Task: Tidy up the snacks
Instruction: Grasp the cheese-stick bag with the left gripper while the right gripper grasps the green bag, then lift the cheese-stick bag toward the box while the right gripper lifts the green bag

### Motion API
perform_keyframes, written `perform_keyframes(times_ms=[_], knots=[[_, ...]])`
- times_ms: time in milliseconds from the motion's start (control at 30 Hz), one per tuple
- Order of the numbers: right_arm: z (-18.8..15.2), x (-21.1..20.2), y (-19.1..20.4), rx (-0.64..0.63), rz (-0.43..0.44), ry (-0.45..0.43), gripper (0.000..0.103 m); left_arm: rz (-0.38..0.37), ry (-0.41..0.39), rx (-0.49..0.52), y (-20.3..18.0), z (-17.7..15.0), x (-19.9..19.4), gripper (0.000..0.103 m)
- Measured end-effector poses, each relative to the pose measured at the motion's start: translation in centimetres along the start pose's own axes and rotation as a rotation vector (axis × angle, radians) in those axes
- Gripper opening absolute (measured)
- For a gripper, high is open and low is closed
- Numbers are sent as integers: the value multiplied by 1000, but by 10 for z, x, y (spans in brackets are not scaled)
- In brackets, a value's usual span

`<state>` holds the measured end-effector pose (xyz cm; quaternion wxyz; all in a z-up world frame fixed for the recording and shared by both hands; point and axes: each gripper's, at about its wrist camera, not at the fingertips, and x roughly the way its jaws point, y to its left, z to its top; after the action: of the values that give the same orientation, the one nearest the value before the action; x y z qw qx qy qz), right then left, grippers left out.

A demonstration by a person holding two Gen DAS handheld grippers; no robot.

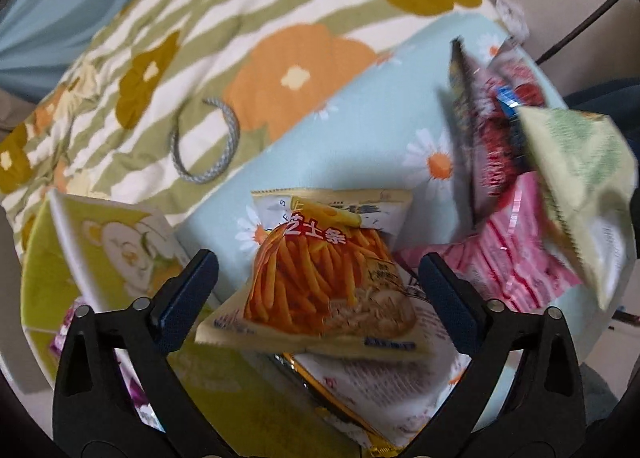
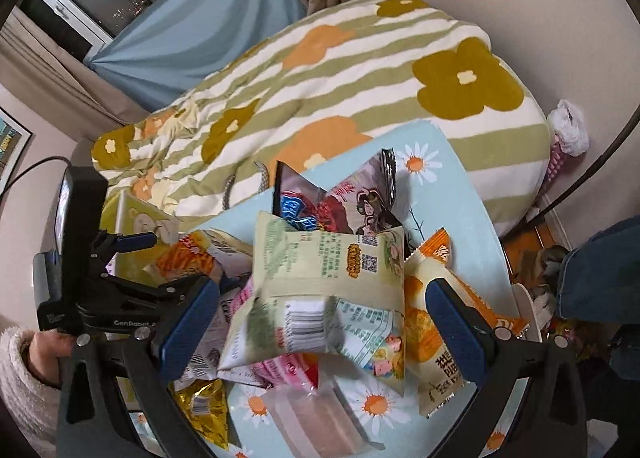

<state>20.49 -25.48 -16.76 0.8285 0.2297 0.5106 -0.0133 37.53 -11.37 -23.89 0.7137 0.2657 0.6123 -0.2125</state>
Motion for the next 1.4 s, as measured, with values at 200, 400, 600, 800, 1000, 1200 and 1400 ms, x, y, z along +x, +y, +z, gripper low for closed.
perform_keyframes(times_ms=[200,400,600,800,1000,1200,1400], knots=[[1,18,-3,16,-8,39,103,-14,91,29,-4,1,27,86],[1,33,-7,15,-14,73,103,-46,90,16,-5,2,33,72],[1,41,-7,9,3,91,103,-59,74,-18,-2,-3,28,65],[2,46,-5,-9,12,99,103,-83,48,-77,7,-11,21,63],[0,43,-3,-24,8,95,98,-63,-1,-114,9,-15,7,63],[-6,41,1,-44,33,96,80,-84,-29,-159,5,-23,-2,63],[-13,33,6,-70,45,70,74,-74,-66,-190,5,-32,-16,63]])
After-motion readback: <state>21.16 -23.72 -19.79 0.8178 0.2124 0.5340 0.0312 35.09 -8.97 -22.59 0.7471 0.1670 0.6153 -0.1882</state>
